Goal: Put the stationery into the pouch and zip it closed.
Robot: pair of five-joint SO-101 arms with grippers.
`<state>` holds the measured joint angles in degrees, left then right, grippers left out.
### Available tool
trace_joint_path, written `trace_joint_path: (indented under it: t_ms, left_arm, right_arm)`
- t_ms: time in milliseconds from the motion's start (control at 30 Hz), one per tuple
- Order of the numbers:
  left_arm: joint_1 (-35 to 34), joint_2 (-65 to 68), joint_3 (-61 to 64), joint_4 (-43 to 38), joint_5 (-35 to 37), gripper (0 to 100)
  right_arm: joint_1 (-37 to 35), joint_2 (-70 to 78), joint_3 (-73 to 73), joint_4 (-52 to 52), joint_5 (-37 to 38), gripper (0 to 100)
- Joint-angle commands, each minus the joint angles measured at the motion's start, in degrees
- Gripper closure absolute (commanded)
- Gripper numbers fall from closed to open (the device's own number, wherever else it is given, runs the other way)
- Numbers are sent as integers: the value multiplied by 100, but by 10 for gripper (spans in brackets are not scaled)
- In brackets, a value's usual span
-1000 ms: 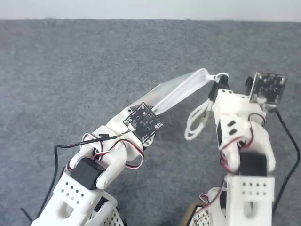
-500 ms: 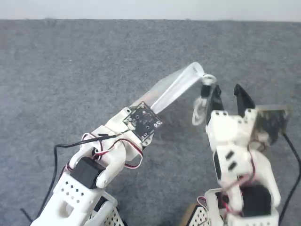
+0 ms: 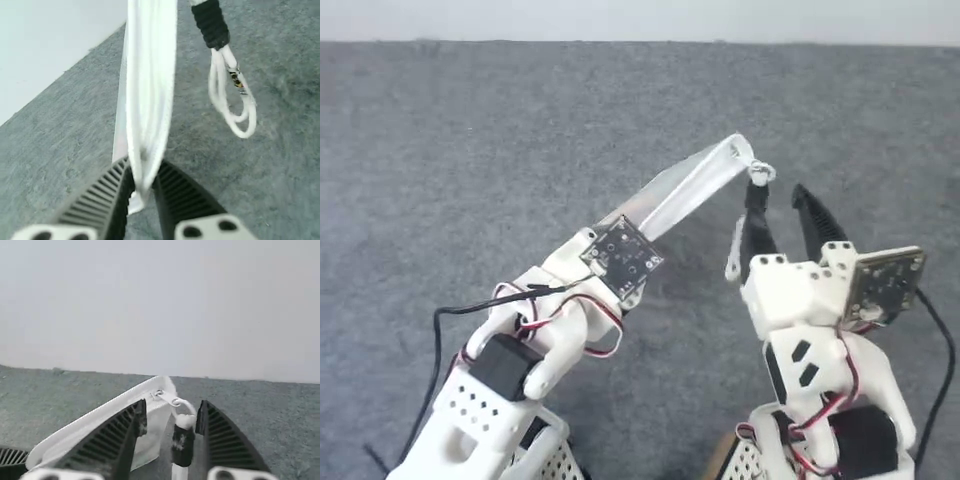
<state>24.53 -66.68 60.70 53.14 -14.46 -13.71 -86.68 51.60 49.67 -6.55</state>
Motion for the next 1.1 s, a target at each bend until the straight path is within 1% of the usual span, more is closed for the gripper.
trace_joint_path:
  t_ms: [0, 100, 200, 400, 500, 700, 800, 967, 1067]
  left_arm:
    - [-475, -97, -303, 9, 114, 991]
    - [-949, -114, -541, 9, 79, 991]
    - [-1398, -475, -664, 9, -79, 991]
    - [-1943, -1653, -514, 18, -316, 991]
    - [-1952, -1873, -268, 0, -387, 991]
    - [-1934, -1873, 13, -35, -334, 991]
    - [-1908, -1864, 22, -88, -26, 991]
    - [-1266, -1864, 347, -211, 79, 990]
    - [-1055, -1864, 374, -237, 97, 989]
  right_arm:
    - [400, -40, 413, -804, -88, 843]
    - [576, -40, 897, -1499, -88, 843]
    - [611, -40, 1187, -1895, -88, 843]
    - [611, -40, 1292, -2018, -97, 843]
    - [611, -40, 1292, -2018, -97, 843]
    - [611, -40, 1301, -2000, -97, 843]
    - [611, -40, 1301, -1991, -97, 843]
    - [611, -40, 1301, -1982, -97, 843]
    - [611, -40, 1301, -1974, -97, 843]
